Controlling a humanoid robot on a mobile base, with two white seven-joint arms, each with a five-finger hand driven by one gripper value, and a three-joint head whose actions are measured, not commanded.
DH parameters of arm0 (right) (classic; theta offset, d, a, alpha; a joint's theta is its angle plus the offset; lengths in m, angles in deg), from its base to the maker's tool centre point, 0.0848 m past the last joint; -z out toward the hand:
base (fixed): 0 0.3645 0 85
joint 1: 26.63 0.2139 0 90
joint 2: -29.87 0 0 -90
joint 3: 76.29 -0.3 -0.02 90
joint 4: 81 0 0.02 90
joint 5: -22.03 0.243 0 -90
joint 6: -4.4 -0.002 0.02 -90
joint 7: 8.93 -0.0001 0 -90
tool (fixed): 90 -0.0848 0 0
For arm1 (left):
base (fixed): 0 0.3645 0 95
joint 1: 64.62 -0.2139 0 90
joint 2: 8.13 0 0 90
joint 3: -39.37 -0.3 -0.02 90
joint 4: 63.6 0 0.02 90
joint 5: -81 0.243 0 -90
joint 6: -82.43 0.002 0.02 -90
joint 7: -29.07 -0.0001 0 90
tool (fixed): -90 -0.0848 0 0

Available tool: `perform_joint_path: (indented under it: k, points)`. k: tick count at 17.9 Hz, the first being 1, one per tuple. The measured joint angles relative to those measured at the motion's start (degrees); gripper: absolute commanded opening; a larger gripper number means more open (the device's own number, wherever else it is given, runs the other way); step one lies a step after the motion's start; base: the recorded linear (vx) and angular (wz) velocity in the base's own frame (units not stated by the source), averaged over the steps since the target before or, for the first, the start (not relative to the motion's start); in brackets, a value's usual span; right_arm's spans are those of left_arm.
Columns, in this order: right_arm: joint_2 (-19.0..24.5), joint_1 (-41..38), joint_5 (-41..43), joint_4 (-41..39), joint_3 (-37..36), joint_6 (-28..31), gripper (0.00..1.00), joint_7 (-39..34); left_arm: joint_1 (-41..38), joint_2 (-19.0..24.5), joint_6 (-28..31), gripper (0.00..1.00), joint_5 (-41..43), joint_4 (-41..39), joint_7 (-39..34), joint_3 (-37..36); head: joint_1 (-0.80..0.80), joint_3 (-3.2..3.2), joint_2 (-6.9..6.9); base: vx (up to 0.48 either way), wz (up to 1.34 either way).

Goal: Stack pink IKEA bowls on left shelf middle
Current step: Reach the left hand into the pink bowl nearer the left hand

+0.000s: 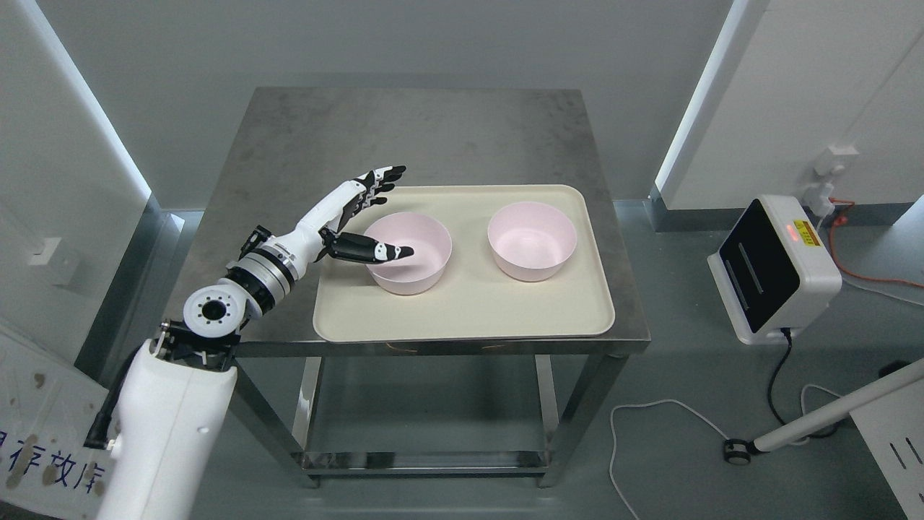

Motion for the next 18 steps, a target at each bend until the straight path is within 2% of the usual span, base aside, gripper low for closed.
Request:
perform_joint_path:
  k: [5,8,13,14,18]
  points:
    - [0.0,0.0,0.0,0.0,0.0,0.0,1.0,0.0,4.23,-0.66,3.05,0.78,5.92,3.5,0.98,-0.57,0.0,0.0,0.0,0.0,0.0]
    - [0.0,0.0,0.0,0.0,0.0,0.0,1.0,0.0,4.77,-1.15,3.48,0.68,8.3,5.01,1.31,-1.31,0.0,0.0,0.0,0.0,0.0]
    - [0.0,0.0,0.0,0.0,0.0,0.0,1.0,0.0,5.29,-1.7,3.61,0.65,10.86,7.05,1.27,-2.56,0.0,0.0,0.0,0.0,0.0]
    - [0.0,0.0,0.0,0.0,0.0,0.0,1.0,0.0,5.36,-1.8,2.82,0.61,11.78,7.58,1.01,-2.86,0.0,0.0,0.0,0.0,0.0]
    - [0.0,0.0,0.0,0.0,0.0,0.0,1.0,0.0,5.5,-2.15,-2.08,0.31,15.85,9.19,0.68,-3.68,0.0,0.0,0.0,0.0,0.0]
